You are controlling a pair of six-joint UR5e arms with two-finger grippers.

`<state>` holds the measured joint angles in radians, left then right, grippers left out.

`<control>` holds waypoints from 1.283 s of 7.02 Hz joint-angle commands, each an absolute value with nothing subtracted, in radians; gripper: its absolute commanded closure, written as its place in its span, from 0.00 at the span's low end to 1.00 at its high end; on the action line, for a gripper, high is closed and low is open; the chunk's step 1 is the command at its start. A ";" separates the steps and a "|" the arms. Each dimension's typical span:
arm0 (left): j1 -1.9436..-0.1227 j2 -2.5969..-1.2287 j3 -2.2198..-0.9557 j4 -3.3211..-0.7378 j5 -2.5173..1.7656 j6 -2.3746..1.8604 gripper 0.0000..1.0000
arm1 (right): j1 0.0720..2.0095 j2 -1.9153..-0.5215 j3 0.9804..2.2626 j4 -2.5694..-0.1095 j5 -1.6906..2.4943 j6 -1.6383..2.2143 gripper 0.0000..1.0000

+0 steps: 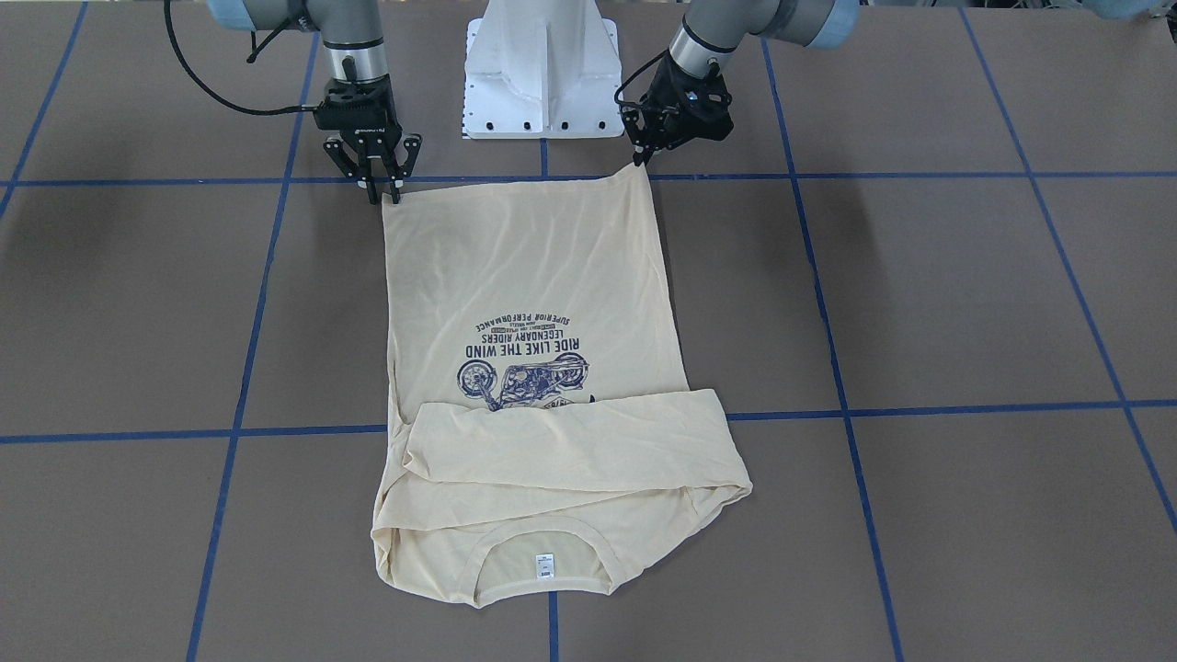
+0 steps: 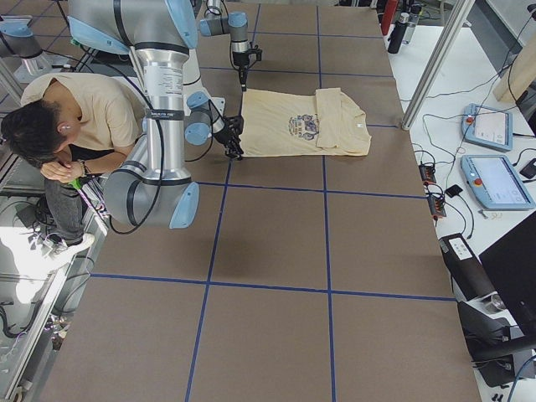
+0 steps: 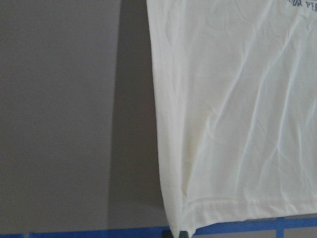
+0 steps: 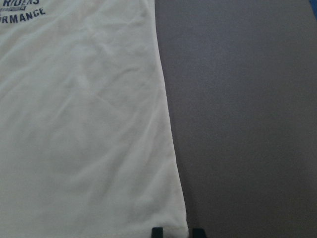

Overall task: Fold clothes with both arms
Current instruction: 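Lift the hem with both grippers and fold it toward the collar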

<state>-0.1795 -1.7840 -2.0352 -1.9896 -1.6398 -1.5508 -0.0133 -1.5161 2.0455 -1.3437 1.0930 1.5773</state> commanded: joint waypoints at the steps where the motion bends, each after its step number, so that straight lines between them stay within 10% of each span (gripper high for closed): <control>1: -0.181 -1.784 -2.043 -1.990 -1.640 -1.551 1.00 | -0.015 -1.511 2.045 -1.344 1.080 1.578 1.00; 9: -0.180 -1.646 -2.306 -1.974 -1.699 -1.545 1.00 | 0.003 -1.531 2.458 -1.479 1.365 1.577 1.00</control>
